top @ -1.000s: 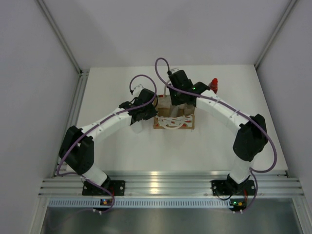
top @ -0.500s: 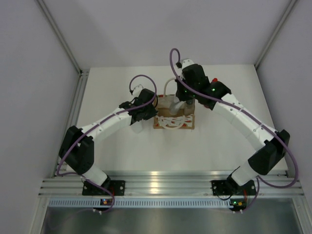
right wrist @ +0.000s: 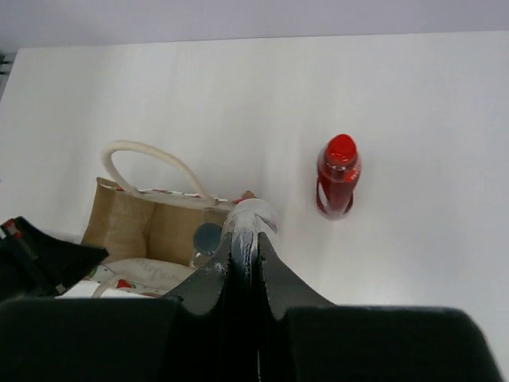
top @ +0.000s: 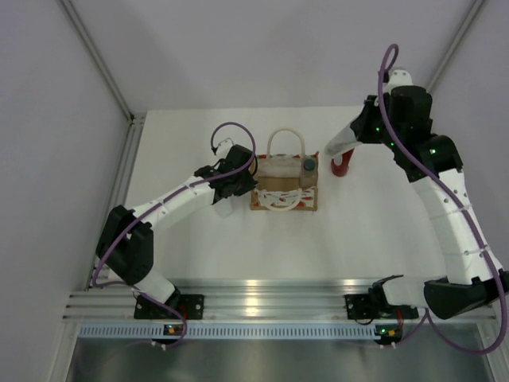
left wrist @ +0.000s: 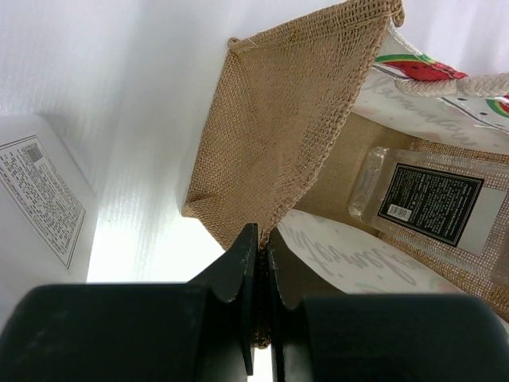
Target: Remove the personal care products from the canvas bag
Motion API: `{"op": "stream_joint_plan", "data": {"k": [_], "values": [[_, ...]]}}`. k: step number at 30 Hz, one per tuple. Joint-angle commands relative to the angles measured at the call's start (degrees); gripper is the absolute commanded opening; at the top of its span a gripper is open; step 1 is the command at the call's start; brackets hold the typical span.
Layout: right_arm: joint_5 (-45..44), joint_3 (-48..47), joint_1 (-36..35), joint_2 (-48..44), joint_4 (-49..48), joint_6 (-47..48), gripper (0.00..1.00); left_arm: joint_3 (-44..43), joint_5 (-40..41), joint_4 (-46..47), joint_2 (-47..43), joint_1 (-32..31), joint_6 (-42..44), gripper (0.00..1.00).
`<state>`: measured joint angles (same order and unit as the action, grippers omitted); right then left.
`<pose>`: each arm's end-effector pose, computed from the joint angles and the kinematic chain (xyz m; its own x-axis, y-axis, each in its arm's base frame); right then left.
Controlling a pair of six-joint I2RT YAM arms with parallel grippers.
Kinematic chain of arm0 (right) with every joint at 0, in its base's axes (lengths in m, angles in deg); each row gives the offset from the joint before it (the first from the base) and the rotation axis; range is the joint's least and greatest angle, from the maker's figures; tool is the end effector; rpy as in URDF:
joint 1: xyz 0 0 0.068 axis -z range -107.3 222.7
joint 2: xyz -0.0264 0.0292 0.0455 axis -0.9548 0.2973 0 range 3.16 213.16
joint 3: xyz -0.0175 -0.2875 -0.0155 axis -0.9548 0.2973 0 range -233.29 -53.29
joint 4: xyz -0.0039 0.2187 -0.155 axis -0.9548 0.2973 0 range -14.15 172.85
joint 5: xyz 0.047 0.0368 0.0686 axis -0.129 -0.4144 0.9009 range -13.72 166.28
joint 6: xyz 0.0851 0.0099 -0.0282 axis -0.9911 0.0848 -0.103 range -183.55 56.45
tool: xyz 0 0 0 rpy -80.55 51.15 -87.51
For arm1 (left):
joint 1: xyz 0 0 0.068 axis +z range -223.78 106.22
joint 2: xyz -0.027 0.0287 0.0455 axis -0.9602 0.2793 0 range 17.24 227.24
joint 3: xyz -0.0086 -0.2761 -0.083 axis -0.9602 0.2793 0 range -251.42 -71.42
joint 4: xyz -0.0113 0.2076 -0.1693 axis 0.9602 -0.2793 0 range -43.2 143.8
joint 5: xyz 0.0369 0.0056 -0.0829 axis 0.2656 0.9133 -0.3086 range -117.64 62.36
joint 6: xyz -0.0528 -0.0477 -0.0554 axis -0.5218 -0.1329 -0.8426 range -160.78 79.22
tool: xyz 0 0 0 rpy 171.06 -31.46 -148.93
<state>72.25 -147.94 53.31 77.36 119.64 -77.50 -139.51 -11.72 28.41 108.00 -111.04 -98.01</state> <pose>0.2856 0.0944 0.4662 -0.4278 0.1044 -0.8978 -0.1723 0.9657 0.1944 0.3165 -0.2129 0.2391 -0.6872 -0.4932 -0.5333 -0.2616 0.8530 -0.4517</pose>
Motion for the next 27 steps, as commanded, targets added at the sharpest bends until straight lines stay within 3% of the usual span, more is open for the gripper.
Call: {"op": "stream_joint_plan", "data": {"k": [1, 7, 12, 27], "values": [[1.40, -3.52, 3.83, -2.83, 0.67, 0.95, 0.00, -0.11, 1.48, 0.34, -0.85, -0.01, -0.86, 0.00], [-5.45, 0.07, 10.33, -2.04, 0.77, 1.74, 0.00, -0.46, 1.22, 0.34, -0.59, -0.01, -0.95, 0.00], [-5.29, 3.94, 17.19, 1.65, -2.73, 0.51, 0.00, -0.72, 1.04, 0.34, -0.50, -0.01, -0.78, 0.00], [-10.47, 3.07, 18.87, 22.64, -9.16, 2.00, 0.00, -0.28, 0.95, 0.34, -1.46, -0.01, -0.25, 0.00]]}}
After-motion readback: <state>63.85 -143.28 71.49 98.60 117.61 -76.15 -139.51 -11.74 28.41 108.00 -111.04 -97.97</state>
